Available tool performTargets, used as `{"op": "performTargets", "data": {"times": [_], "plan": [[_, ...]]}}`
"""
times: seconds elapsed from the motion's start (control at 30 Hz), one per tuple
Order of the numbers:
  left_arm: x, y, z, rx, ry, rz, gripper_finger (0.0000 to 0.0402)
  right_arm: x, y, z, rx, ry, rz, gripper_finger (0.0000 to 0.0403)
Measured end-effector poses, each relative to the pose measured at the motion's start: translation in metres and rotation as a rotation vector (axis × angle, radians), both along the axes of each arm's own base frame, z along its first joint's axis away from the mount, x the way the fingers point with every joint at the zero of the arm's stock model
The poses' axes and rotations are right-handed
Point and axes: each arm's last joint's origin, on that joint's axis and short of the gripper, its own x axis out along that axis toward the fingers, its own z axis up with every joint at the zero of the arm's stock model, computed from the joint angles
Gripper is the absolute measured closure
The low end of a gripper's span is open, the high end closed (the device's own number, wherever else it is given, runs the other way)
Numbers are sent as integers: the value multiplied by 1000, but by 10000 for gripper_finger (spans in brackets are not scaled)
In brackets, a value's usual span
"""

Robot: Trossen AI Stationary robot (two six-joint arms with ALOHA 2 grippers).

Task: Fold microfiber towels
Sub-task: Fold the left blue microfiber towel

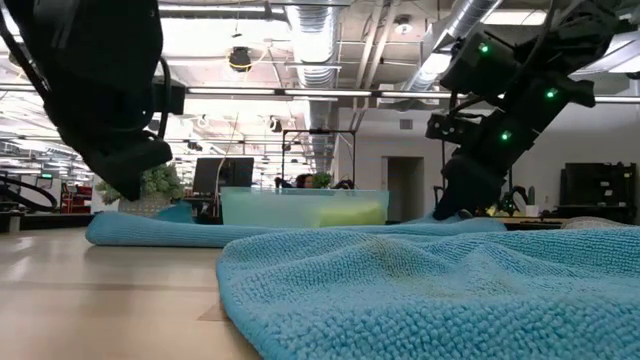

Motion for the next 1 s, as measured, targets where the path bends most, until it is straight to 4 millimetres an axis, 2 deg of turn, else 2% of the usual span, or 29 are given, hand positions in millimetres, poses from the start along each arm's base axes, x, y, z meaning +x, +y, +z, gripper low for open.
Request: {"op": "performTargets", "data": {"times": [0.27, 0.33, 0.4, 0.5, 0.6, 0.8, 0.9, 1.0], "plan": [[2, -1, 2, -4, -17, 13, 271, 0, -7, 0, 23, 0, -18, 320], [5, -5, 15, 31, -64, 6, 263, 0, -9, 0, 20, 8, -15, 305], [7, -11, 37, 96, -148, -27, 261, -1, -10, 4, 27, -2, -4, 287], [8, -18, 66, 191, -358, -84, 262, -3, -12, 14, 35, -48, -8, 257], [8, -20, 75, 199, -465, -126, 269, -7, -14, 29, 51, -113, -20, 229], [12, -13, 49, 126, -455, -150, 291, -27, -12, 48, 265, -172, -136, 191], [12, -10, 33, 92, -457, -157, 301, -37, -6, 46, 351, -132, -222, 182], [8, -5, 18, 74, -462, -150, 307, -38, 1, 39, 411, -105, -287, 179]]}}
